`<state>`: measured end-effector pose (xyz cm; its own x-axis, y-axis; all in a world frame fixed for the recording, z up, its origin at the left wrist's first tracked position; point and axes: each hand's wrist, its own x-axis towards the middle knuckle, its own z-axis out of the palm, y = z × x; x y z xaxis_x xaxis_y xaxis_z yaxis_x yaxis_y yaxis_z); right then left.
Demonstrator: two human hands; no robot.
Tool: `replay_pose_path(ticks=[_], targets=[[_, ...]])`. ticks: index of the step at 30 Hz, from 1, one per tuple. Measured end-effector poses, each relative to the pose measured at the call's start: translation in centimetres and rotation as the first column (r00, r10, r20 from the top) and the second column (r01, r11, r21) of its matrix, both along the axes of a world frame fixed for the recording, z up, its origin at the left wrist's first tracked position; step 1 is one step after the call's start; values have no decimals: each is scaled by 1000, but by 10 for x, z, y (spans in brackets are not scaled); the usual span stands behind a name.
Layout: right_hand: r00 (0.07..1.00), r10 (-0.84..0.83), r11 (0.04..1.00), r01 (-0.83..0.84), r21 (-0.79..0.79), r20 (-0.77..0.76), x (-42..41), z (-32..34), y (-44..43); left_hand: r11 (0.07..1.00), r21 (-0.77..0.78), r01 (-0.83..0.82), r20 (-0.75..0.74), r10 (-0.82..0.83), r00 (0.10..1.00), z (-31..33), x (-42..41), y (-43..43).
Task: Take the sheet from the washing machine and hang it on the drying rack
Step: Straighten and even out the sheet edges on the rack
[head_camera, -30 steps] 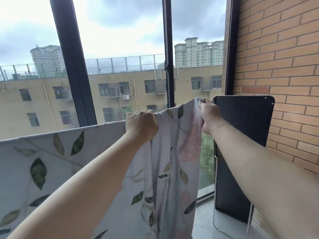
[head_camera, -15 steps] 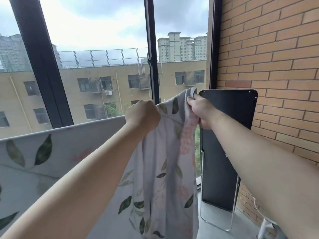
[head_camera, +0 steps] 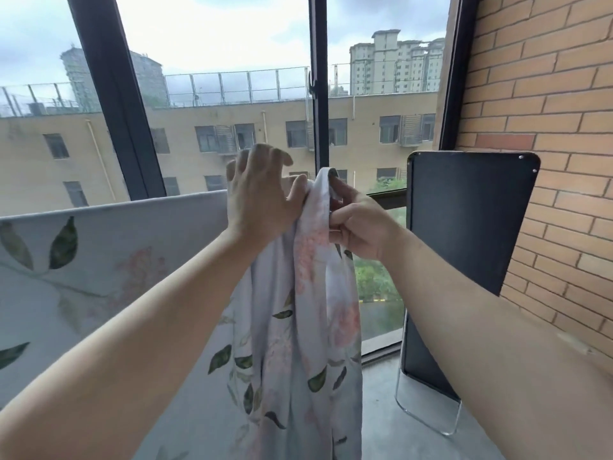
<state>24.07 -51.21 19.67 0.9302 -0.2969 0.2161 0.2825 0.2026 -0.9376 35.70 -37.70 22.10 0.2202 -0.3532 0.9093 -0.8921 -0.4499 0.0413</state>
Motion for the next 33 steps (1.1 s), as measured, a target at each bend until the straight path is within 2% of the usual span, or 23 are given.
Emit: replay_pose_path(ticks=[1,3,6,8,10,13,16,18,21,24,26,29,31,33], targets=[[999,-29,995,28,-91,-15,0,-2,-2,998,-50,41,97,-36,995,-9,-7,4],[995,-95,966,91,-241,-5,-1,-5,-7,997,13,70,164,-71,984,-35,-23,6],[978,-203,906,206,-369,49,-2,-10,-11,981,183,-70,-8,73,997,-76,-40,3],[968,-237,874,249,-417,81,-4,-14,-10,951,272,-146,-176,198,964,-91,-42,4],[963,-254,865,269,-425,93,-2,-20,-11,950,288,-119,-346,219,912,-92,-44,10],[952,-297,866,302,-399,75,2,-27,-14,948,304,-98,-486,243,840,-83,-45,19],[955,-289,869,292,-400,70,3,-30,-14,944,326,-43,-640,254,725,-77,-43,25],[956,-284,851,288,-439,77,3,-32,-13,888,457,-48,-630,361,688,-80,-38,30],[958,-278,824,276,-494,72,-3,-34,-10,754,640,-145,-498,551,670,-85,-34,35],[960,-277,812,260,-523,47,-3,-37,-13,639,700,-319,-319,679,661,-86,-31,39],[960,-278,811,255,-527,37,-4,-38,-14,588,723,-362,-253,714,653,-86,-31,39],[959,-281,846,262,-465,30,-4,-39,-17,580,774,-254,-298,688,662,-85,-34,34],[952,-305,869,285,-405,16,-5,-37,-18,538,838,-87,-331,629,703,-81,-43,27],[945,-326,888,305,-344,-3,-4,-34,-23,546,833,89,-417,513,751,-76,-53,20]])
